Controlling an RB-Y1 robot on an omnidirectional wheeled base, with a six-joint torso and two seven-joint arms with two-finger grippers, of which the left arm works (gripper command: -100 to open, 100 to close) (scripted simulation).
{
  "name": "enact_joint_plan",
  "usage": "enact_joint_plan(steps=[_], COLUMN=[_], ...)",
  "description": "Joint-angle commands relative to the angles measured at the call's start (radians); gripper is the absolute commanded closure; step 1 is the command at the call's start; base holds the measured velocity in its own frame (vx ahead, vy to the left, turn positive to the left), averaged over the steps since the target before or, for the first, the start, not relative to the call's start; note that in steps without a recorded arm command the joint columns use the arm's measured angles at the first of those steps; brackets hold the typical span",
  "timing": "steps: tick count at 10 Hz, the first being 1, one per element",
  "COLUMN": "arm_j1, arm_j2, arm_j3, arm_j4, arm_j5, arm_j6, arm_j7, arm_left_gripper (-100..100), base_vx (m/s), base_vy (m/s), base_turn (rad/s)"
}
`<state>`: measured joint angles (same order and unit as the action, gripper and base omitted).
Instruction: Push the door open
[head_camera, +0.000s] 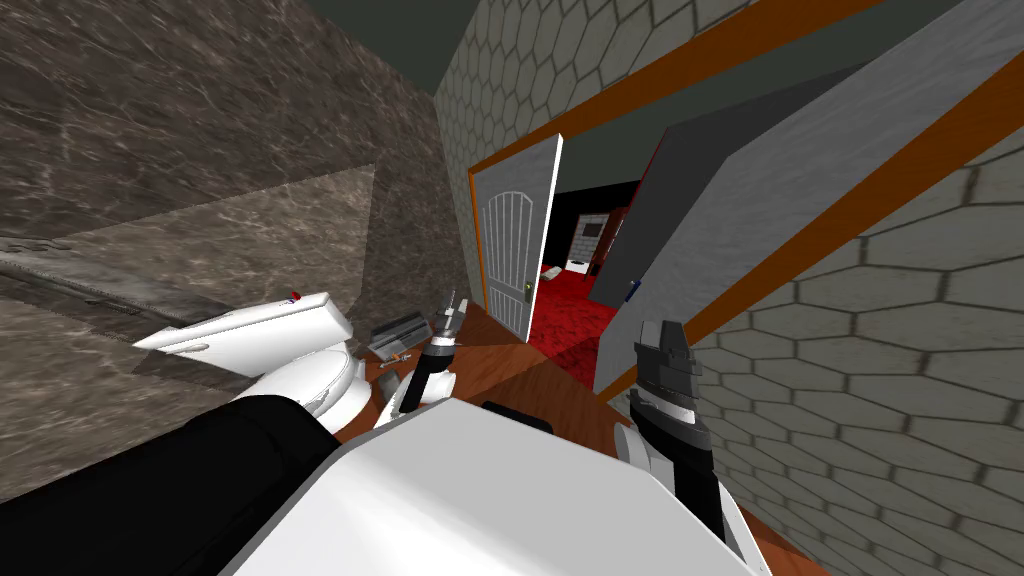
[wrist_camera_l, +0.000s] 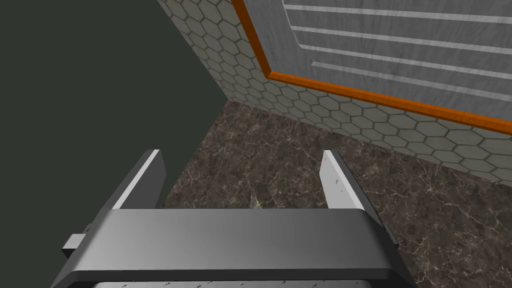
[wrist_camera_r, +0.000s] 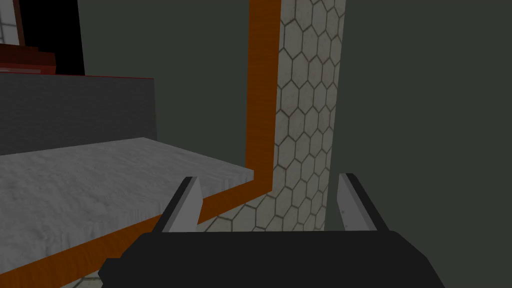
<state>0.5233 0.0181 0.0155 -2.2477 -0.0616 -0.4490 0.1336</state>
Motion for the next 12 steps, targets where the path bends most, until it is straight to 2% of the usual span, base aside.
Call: enact_joint_plan(steps=[1,4,6,12], arm_j1=[-0.017,-0.044,-0.070,-0.134], arm_j2=[0.009,0.022,0.034,0.057], arm_j3=[-0.011,-0.027,-0.044,-0.083], arm_j4=[0.036,0.090,0.145,0.277], arm_j5=[0.001,0.002,0.002,0.005], arm_j6=[0.007,0.019,0.030,0.057], arm_j7=[0.001,0.003,0.005,0.009], arm_left_gripper=[-100,-100,-100,-100], base_vx=[0.109,0.169,0.145,0.093], base_vy=[0.013,0.038,0.038,0.036], base_turn=[-0.092,-0.071,-0.093,-0.075])
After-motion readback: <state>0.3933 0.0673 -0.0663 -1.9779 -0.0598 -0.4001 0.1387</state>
